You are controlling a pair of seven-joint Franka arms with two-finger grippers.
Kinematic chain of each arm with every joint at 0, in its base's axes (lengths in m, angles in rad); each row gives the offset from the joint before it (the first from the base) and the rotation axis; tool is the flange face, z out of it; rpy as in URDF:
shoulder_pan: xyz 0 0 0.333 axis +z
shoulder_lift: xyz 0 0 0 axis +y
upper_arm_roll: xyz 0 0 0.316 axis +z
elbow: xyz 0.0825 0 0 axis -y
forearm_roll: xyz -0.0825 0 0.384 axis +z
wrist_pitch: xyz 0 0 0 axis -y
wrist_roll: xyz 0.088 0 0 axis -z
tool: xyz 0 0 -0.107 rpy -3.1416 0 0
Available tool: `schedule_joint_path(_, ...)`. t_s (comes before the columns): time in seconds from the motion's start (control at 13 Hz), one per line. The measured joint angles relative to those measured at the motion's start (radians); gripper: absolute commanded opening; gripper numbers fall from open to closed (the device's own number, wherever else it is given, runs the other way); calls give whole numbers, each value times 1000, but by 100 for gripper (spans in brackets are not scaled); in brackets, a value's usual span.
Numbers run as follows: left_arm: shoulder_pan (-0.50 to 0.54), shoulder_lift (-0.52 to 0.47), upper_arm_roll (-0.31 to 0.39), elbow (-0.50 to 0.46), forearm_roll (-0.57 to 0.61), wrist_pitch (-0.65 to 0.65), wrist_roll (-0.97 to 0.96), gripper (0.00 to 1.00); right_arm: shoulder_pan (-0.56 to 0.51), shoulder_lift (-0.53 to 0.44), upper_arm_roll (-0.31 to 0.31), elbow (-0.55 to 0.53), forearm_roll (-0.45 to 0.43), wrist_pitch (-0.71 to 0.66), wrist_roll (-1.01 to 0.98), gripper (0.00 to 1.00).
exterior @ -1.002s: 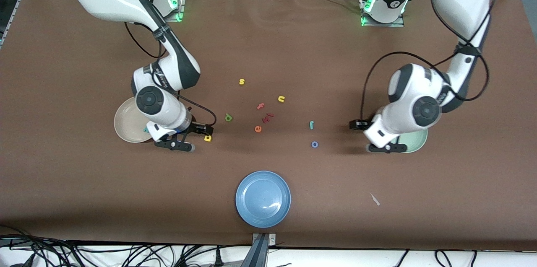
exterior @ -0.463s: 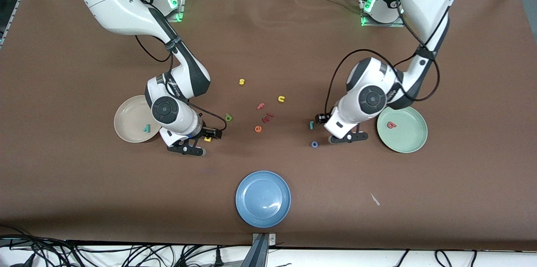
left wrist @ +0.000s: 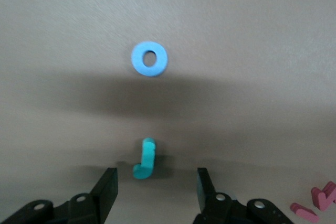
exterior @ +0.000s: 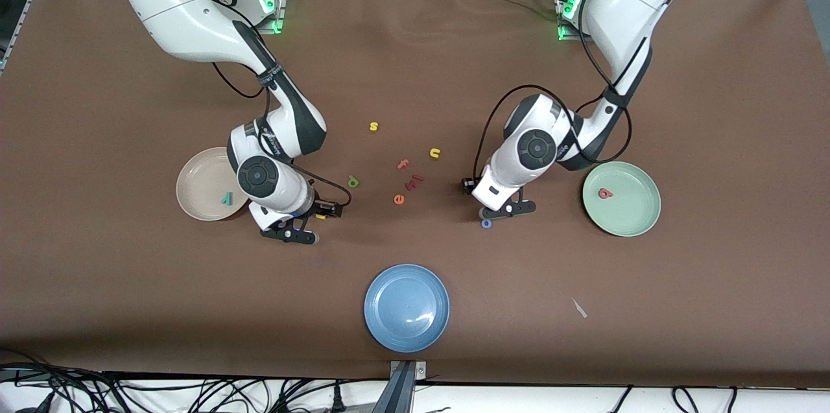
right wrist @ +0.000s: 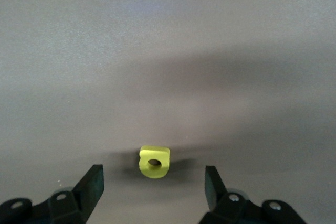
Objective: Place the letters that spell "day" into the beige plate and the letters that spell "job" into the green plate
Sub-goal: 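Place the yellow letter on the beige plate while the left places J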
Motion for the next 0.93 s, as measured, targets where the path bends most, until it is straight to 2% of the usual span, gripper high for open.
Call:
schedule_joint_path(0.08,-7,6,3,0,0,6,-4,61,0,3,-2,0,0,0,0,81)
schedule_joint_path(0.15,-8,10,5,0,11,10,-4,54,0,7,-2,1,-1,0,0,80)
schedule_joint_path(0.31,-8,14,9,0,73,13,-9,53,0,19,-3,3,-3,1,-1,72)
schedule_joint_path(0.54,-8,15,11,2,114,14,-16,51,-2,25,-4,7,-4,2,-2,53)
schedule_joint_path(0.62,-8,15,11,2,114,14,-16,43,-2,25,-4,9,-4,2,-2,47)
schedule_joint_path(0.77,-8,16,12,2,115,14,-16,36,-2,26,-5,14,-4,1,-2,35)
schedule_joint_path(0.93,-8,16,11,2,129,14,-17,24,-3,26,-5,17,-4,0,-2,26)
